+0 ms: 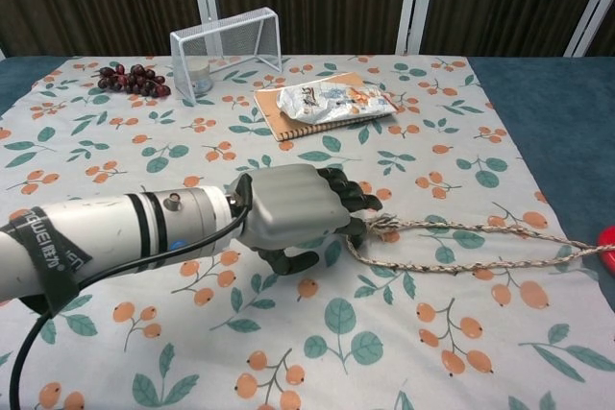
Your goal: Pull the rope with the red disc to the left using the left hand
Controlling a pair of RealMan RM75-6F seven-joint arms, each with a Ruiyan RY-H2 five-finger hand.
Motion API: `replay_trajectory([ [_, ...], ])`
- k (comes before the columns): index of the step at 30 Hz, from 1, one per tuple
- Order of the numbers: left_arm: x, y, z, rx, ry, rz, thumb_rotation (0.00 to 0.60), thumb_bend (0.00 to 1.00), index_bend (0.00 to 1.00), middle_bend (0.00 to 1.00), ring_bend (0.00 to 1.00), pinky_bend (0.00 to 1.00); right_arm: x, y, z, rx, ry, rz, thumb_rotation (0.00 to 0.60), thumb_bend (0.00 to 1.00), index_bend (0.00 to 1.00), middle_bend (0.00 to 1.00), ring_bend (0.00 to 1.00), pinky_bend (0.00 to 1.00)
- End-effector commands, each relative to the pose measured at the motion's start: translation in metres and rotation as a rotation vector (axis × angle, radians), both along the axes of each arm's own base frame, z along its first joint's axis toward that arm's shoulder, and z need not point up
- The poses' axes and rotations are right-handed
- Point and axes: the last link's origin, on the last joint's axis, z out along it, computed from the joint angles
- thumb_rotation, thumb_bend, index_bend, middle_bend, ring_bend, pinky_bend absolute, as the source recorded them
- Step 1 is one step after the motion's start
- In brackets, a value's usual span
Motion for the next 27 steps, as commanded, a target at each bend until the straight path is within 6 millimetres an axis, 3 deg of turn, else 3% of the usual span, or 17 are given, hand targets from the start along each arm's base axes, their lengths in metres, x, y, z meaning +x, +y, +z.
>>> replay_trajectory([
  [1,-0.002,0.001,0.001,0.006,0.007,-0.004,0.600,0.55,0.55,0.02,0.00,0.10,0.000,0.000,0.000,-0.001,0.001,-0.001,0.600,0.29,0.00,0.00,0.00,0.00],
  [10,0.001,0.000,0.012,0.024,-0.024,-0.017,0.600,0.56,0.69,0.06,0.00,0.11,0.001,-0.001,0.000,-0.002,0.005,-0.005,0.600,0.29,0.00,0.00,0.00,0.00],
  [17,0.000,-0.004,0.012,0.010,-0.048,0.002,0.600,0.64,0.79,0.11,0.00,0.13,0.002,-0.002,-0.002,0.005,0.007,-0.005,0.600,0.29,0.00,0.00,0.00,0.00],
  [27,-0.010,0.005,0.027,0.061,-0.057,0.013,0.600,0.69,0.85,0.17,0.00,0.14,0.003,-0.003,-0.002,0.008,0.009,-0.005,0.600,0.29,0.00,0.00,0.00,0.00],
])
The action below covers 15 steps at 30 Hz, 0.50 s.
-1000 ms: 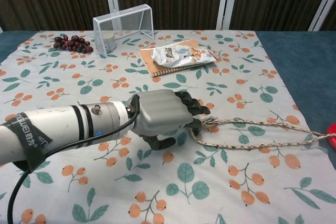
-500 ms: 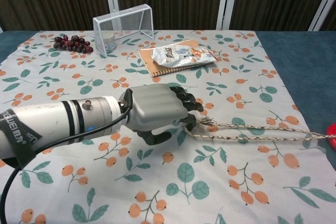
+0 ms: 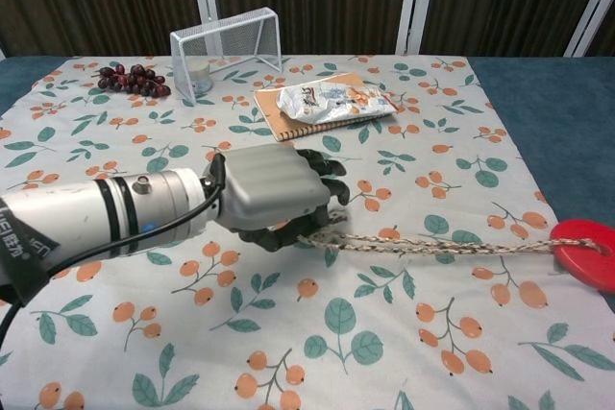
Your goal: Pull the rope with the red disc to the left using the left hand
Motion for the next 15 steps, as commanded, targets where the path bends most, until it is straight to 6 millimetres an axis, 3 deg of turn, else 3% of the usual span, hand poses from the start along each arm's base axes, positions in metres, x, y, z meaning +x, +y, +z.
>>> replay_trajectory([
  [1,-0.005,0.002,0.008,0.019,-0.008,0.010,0.600,0.70,0.85,0.18,0.01,0.15,0.000,-0.001,0.000,0.003,0.000,0.000,0.600,0.29,0.00,0.00,0.00,0.00],
  [8,-0.036,0.010,0.040,0.077,-0.008,0.076,0.600,0.73,0.87,0.20,0.01,0.16,0.002,-0.001,0.001,0.000,0.003,0.004,0.600,0.29,0.00,0.00,0.00,0.00],
  [12,-0.064,0.013,0.069,0.131,0.001,0.131,0.600,0.74,0.88,0.21,0.01,0.16,0.002,-0.002,0.001,0.003,0.007,0.005,0.600,0.29,0.00,0.00,0.00,0.00],
  [15,-0.095,0.014,0.099,0.181,0.021,0.211,0.600,0.75,0.89,0.21,0.01,0.17,0.004,-0.004,-0.002,0.010,0.007,0.010,0.600,0.29,0.00,0.00,0.00,0.00],
])
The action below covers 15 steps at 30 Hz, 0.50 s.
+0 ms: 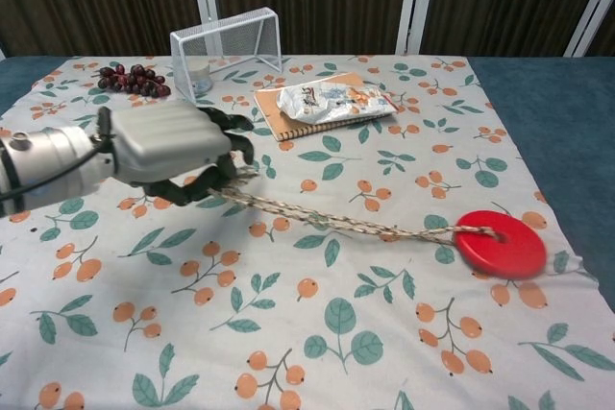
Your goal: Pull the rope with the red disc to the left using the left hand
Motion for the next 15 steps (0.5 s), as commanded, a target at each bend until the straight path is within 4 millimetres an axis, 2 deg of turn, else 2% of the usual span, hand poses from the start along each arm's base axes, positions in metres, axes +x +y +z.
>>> replay_trajectory([
  [1,-0.041,-0.002,0.037,0.057,0.020,0.109,0.600,0.76,0.89,0.21,0.01,0.17,0.001,-0.001,-0.002,0.006,0.001,0.004,0.600,0.29,0.00,0.00,0.00,0.00],
  [7,-0.115,0.001,0.109,0.222,0.109,0.324,0.600,0.78,0.90,0.24,0.02,0.19,0.004,-0.005,-0.005,0.016,0.006,0.013,0.600,0.29,0.00,0.00,0.00,0.00],
  [10,-0.146,0.000,0.144,0.320,0.110,0.436,0.600,0.78,0.91,0.26,0.04,0.21,0.005,-0.006,-0.006,0.019,0.014,0.017,0.600,0.29,0.00,0.00,0.00,0.00],
  [15,-0.179,-0.002,0.195,0.489,0.122,0.524,0.600,0.79,0.92,0.27,0.06,0.22,0.007,-0.006,-0.004,0.017,0.034,0.020,0.600,0.29,0.00,0.00,0.00,0.00],
])
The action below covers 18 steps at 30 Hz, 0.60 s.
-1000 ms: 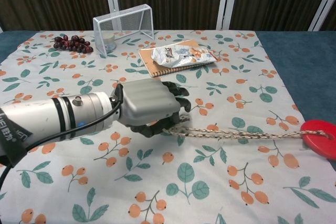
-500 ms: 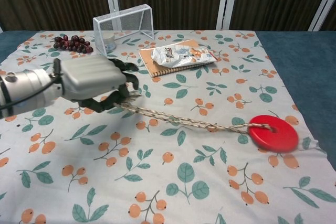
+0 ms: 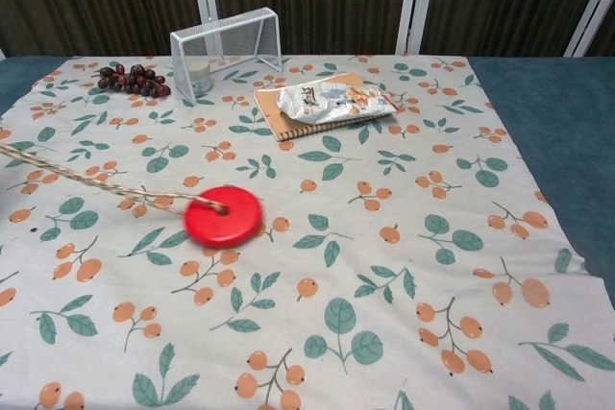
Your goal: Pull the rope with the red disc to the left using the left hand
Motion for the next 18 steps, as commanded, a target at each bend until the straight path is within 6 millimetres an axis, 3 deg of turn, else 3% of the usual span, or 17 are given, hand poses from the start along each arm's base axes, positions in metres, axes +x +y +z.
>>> replay_trajectory([
  [1,-0.018,-0.003,0.033,0.133,0.018,0.045,0.600,0.79,0.92,0.27,0.06,0.22,0.001,0.000,0.001,-0.002,0.011,0.001,0.600,0.29,0.00,0.00,0.00,0.00],
  [7,-0.024,-0.004,0.063,0.376,0.057,0.070,0.600,0.80,0.93,0.30,0.10,0.22,0.000,0.000,-0.001,0.008,0.014,-0.003,0.600,0.29,0.00,0.00,0.00,0.00],
  [13,-0.025,-0.004,0.075,0.512,0.148,0.114,0.600,0.81,0.93,0.30,0.11,0.18,0.000,0.000,-0.002,0.015,0.014,-0.001,0.600,0.29,0.00,0.00,0.00,0.00],
  [18,-0.020,-0.003,0.072,0.532,0.137,0.120,0.600,0.81,0.93,0.30,0.10,0.14,0.000,-0.001,-0.004,0.025,0.016,-0.002,0.600,0.29,0.00,0.00,0.00,0.00],
])
